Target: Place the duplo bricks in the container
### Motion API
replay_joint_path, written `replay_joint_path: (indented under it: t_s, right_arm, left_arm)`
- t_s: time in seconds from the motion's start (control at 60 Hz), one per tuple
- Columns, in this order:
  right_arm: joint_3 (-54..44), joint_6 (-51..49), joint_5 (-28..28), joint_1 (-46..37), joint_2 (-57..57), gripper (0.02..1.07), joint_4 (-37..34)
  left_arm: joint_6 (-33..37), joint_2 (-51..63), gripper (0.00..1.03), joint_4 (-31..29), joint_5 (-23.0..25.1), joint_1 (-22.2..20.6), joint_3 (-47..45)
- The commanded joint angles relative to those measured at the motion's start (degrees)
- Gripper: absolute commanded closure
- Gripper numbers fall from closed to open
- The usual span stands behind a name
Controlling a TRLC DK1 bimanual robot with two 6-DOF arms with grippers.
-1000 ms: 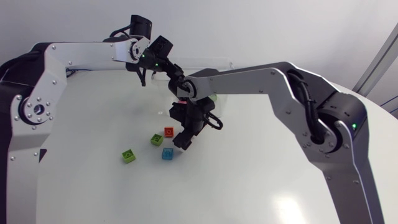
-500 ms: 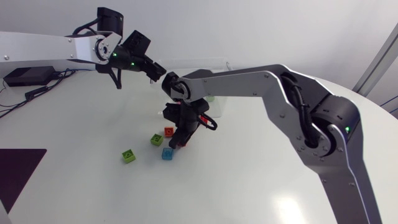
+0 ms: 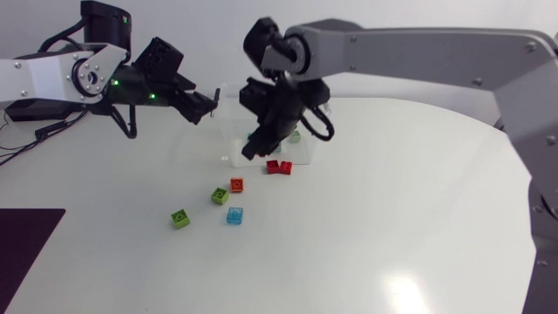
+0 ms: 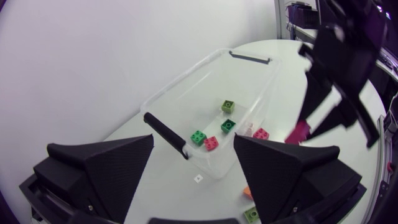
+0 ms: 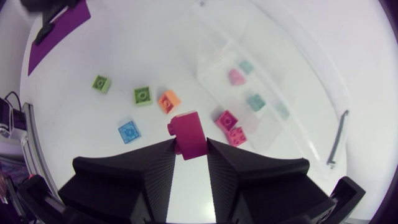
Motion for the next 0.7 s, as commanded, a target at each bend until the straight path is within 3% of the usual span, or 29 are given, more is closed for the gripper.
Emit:
replay_joint_path:
  t_s: [0.0, 0.283, 0.5, 0.533, 0.567, 0.6, 0.683]
  right_arm:
    - [4.1, 2.8, 0.7, -1.6, -0.3, 0.93, -1.2]
    - [15.8, 8.0, 2.2, -6.6, 3.6, 0.93, 0.3]
    - [15.4, 9.1, 4.0, -8.3, 6.1, 0.91, 5.9]
    - [14.9, 9.1, 4.1, -8.7, 6.1, 0.86, 7.3]
    - [14.6, 9.1, 4.3, -8.8, 6.4, 0.76, 8.0]
    - [14.5, 8.7, 5.5, -9.0, 7.0, 0.59, 9.2]
    - [16.5, 8.6, 5.6, -9.6, 9.0, 0.37, 8.6]
  left_arm:
    - [2.2, -3.7, 0.13, -0.6, 0.9, 0.1, -5.7]
    - [4.0, -10.3, 0.13, 1.2, 1.0, -0.8, -18.0]
    - [5.6, -9.8, 0.13, 3.6, 0.9, -5.9, -26.4]
    - [5.6, -9.7, 0.13, 3.9, 0.9, -6.9, -27.3]
    - [5.7, -9.7, 0.13, 4.2, 0.9, -7.5, -28.0]
    - [6.3, -9.7, 0.13, 4.4, 0.9, -8.5, -28.8]
    - [6.5, -8.1, 0.13, 4.5, 0.9, -9.8, -29.1]
